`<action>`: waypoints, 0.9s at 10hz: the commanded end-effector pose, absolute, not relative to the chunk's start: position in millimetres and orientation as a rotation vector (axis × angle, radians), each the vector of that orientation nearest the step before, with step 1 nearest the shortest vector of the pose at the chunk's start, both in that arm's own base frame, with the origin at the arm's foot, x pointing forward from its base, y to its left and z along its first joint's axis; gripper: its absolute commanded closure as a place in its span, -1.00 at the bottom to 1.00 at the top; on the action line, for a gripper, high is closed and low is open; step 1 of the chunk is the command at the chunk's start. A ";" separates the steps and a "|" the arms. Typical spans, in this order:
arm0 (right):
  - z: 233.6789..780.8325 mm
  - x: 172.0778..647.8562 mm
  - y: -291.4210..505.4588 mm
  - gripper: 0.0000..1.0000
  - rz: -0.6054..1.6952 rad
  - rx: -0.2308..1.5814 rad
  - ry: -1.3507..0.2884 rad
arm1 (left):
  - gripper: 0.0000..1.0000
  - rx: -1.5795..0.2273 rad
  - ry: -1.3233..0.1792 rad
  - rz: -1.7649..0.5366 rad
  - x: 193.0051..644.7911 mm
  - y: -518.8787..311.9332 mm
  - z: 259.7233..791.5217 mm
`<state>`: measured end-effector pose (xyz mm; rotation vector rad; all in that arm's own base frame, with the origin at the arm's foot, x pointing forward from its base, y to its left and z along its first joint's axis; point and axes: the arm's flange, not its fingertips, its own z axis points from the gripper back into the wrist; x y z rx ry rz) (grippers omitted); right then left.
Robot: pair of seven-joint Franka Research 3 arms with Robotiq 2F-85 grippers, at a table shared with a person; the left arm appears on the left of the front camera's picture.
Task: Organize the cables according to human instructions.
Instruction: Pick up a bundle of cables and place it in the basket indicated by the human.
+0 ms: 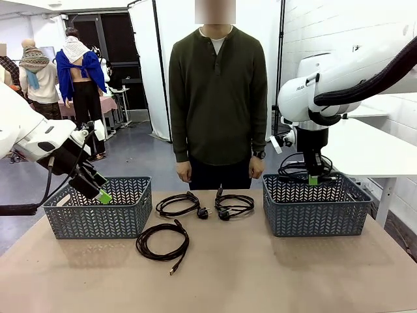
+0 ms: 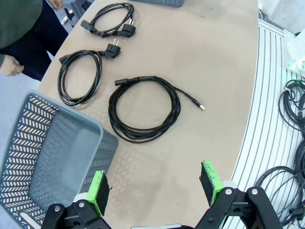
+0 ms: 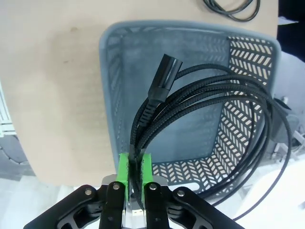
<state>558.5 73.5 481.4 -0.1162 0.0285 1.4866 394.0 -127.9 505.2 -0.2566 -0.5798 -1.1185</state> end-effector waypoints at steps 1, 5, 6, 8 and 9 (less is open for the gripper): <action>476.8 569.8 68.7 1.00 1.541 -0.082 -0.002 | -1.00 -0.277 -0.588 -1.134 397.5 -124.5 505.1; 464.3 579.4 65.5 1.00 1.548 -0.072 -0.015 | -1.00 -0.277 -0.588 -1.134 397.5 -124.5 505.1; 464.0 579.5 65.9 0.61 1.554 -0.067 -0.011 | -1.00 -0.277 -0.588 -1.134 397.5 -124.5 505.1; 464.7 580.2 65.7 -0.16 1.549 -0.065 -0.001 | -1.00 -0.277 -0.588 -1.134 397.5 -124.5 505.1; 464.5 581.8 65.8 -0.55 1.546 -0.071 0.001 | -1.00 -0.277 -0.588 -1.134 397.5 -124.5 505.1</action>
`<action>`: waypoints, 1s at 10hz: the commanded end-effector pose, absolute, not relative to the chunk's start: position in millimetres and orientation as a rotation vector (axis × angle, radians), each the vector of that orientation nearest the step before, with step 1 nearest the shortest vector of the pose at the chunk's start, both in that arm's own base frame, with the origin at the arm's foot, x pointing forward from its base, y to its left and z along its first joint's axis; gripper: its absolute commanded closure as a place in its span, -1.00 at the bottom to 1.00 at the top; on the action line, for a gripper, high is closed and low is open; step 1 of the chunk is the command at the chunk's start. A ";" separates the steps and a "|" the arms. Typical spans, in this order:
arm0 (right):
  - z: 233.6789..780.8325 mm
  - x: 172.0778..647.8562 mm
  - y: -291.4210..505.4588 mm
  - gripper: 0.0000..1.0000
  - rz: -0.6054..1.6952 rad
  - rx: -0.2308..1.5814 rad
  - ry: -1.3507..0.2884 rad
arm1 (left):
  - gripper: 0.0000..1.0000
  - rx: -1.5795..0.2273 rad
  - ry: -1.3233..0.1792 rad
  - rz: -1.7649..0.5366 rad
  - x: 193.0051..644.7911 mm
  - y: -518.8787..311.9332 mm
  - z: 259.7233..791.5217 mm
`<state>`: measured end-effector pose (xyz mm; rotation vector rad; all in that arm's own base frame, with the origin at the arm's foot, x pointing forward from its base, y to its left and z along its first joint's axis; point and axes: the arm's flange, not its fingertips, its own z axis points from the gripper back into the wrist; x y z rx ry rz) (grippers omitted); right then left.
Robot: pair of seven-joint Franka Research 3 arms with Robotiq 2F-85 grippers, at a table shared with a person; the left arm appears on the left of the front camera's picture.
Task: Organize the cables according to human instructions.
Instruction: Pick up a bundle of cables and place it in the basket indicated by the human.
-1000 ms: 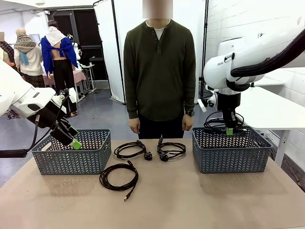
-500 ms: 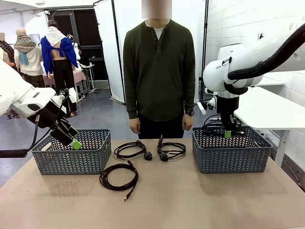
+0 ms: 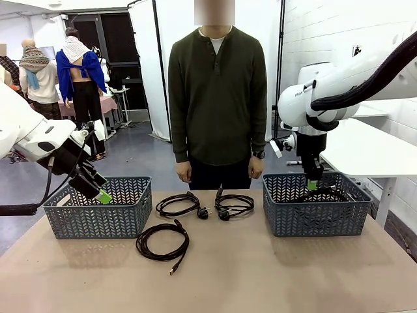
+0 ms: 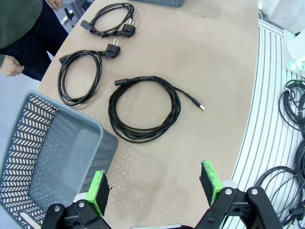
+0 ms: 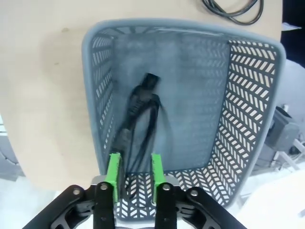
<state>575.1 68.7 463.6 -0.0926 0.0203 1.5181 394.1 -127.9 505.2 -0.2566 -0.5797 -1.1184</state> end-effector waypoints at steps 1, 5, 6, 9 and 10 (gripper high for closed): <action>464.8 582.5 66.1 -0.93 1.545 -0.074 0.000 | -1.00 -0.277 -0.588 -1.134 397.5 -124.5 505.1; 475.7 582.6 65.4 -1.00 1.533 -0.062 0.004 | -1.00 -0.277 -0.588 -1.134 397.5 -124.5 505.1; 477.5 582.9 66.2 -1.00 1.534 -0.060 0.007 | -1.00 -0.277 -0.588 -1.134 397.5 -124.5 505.1; 477.9 585.3 71.4 -1.00 1.539 -0.056 0.033 | -1.00 -0.277 -0.588 -1.134 397.5 -124.5 505.1; 477.1 585.7 71.3 -1.00 1.516 -0.065 0.035 | -1.00 -0.277 -0.588 -1.134 397.5 -124.5 505.1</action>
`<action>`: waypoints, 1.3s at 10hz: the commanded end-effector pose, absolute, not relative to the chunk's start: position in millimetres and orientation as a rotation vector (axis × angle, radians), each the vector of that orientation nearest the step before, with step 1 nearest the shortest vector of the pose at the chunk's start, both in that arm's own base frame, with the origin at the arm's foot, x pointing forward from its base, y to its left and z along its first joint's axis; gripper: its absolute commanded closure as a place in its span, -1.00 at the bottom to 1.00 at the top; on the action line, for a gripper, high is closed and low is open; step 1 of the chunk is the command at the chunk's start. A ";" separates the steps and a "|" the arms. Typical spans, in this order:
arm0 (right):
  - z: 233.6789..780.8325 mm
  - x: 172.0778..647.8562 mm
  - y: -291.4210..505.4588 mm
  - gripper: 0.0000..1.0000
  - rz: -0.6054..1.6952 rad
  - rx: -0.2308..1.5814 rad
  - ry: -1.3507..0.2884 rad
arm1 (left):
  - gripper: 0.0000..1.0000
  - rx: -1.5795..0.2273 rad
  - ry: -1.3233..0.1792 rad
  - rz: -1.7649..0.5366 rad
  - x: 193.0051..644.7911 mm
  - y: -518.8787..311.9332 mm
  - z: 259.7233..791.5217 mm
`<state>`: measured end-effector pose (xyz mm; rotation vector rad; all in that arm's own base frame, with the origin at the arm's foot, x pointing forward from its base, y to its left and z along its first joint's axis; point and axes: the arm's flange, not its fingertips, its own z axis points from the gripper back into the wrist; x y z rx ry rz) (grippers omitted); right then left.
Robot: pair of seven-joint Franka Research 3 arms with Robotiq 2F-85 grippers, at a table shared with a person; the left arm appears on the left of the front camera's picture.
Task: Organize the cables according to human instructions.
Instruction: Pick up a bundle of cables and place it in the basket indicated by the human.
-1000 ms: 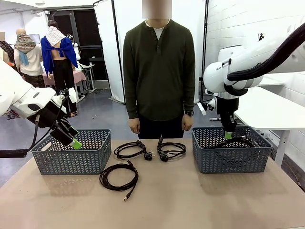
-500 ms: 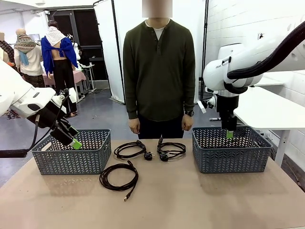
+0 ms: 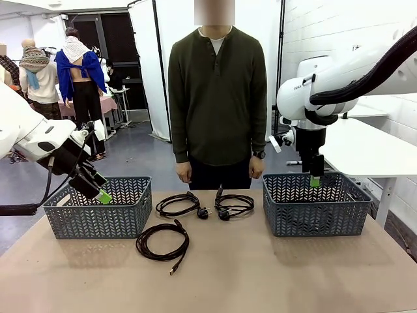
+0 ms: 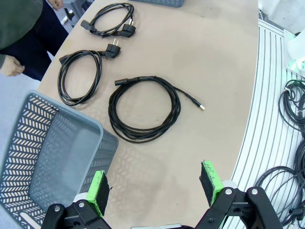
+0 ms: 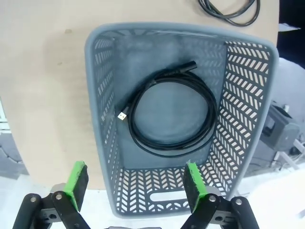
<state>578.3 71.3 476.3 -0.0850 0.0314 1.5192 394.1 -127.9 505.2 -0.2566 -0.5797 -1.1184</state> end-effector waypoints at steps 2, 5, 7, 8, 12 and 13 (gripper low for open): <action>476.3 578.3 71.3 -1.00 1.519 -0.085 0.031 | -1.00 -0.277 -0.588 -1.134 397.5 -124.5 505.1; 476.3 578.3 71.3 -1.00 1.519 -0.085 0.031 | -1.00 -0.277 -0.588 -1.134 397.5 -124.5 505.1; 476.2 578.4 71.1 -1.00 1.516 -0.086 0.032 | -1.00 -0.277 -0.588 -1.134 397.5 -124.5 505.1; 484.7 575.2 75.8 -1.00 1.459 -0.044 -0.015 | -1.00 -0.277 -0.588 -1.134 397.5 -124.5 505.1; 509.8 533.1 98.8 -1.00 1.249 0.094 -0.125 | -1.00 -0.277 -0.588 -1.134 397.5 -124.5 505.1; 511.2 521.0 105.3 -1.00 1.222 0.113 -0.162 | -1.00 -0.277 -0.588 -1.134 397.5 -124.5 505.1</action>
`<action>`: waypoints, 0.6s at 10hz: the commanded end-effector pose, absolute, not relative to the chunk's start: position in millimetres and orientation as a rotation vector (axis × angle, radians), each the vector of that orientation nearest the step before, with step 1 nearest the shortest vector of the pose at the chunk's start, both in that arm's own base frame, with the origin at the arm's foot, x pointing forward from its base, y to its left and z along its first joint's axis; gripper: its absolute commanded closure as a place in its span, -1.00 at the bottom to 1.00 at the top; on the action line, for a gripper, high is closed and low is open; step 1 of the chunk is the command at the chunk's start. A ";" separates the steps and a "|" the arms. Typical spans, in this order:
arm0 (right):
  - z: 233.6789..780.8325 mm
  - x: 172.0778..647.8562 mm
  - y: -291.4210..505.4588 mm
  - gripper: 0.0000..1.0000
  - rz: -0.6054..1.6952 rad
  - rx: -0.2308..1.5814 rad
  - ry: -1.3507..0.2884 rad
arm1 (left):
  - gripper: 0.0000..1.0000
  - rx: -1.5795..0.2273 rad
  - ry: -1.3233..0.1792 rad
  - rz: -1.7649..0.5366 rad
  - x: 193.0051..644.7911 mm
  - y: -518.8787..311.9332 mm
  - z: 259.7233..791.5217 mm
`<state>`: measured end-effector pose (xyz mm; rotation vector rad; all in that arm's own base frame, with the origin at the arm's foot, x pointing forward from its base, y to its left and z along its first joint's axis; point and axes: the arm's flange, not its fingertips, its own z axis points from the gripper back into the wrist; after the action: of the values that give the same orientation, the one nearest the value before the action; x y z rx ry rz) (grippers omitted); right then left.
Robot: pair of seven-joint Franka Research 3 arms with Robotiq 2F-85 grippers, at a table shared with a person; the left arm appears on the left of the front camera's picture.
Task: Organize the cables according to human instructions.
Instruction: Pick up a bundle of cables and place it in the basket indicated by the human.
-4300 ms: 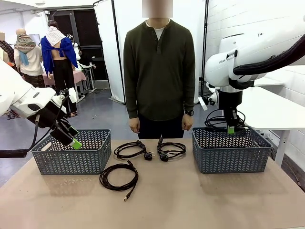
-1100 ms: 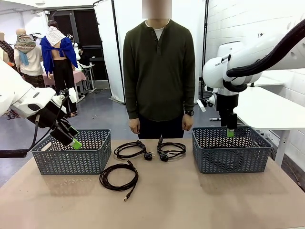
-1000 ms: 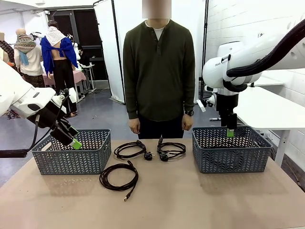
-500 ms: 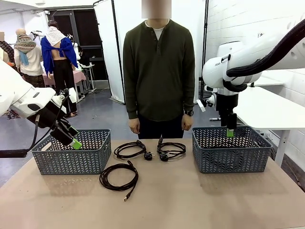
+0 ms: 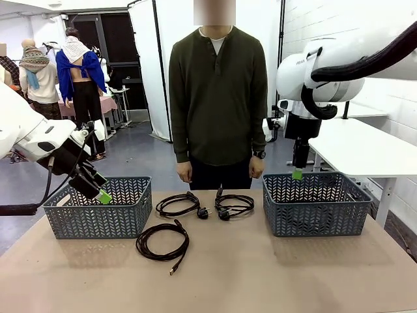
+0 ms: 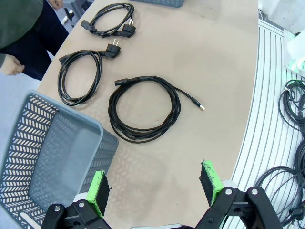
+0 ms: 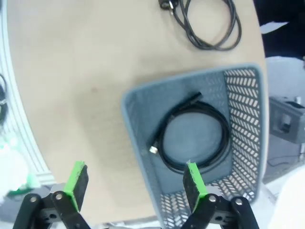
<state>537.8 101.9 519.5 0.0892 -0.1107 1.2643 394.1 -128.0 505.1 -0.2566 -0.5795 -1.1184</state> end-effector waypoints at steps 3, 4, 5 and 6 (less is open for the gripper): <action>503.9 469.8 124.8 -1.00 1.206 0.146 -0.305 | -1.00 -0.277 -0.588 -1.134 397.5 -124.5 505.1; 497.7 454.3 135.0 -1.00 1.219 0.130 -0.336 | -1.00 -0.277 -0.588 -1.134 397.5 -124.5 505.1; 491.2 441.0 142.6 -1.00 1.230 0.137 -0.366 | -1.00 -0.277 -0.588 -1.134 397.5 -124.5 505.1; 484.9 431.4 150.3 -1.00 1.241 0.137 -0.384 | -1.00 -0.277 -0.588 -1.134 397.5 -124.5 505.1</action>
<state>444.4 146.3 497.3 0.1306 -0.3325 1.2409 394.1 -128.1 505.2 -0.2565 -0.5796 -1.1186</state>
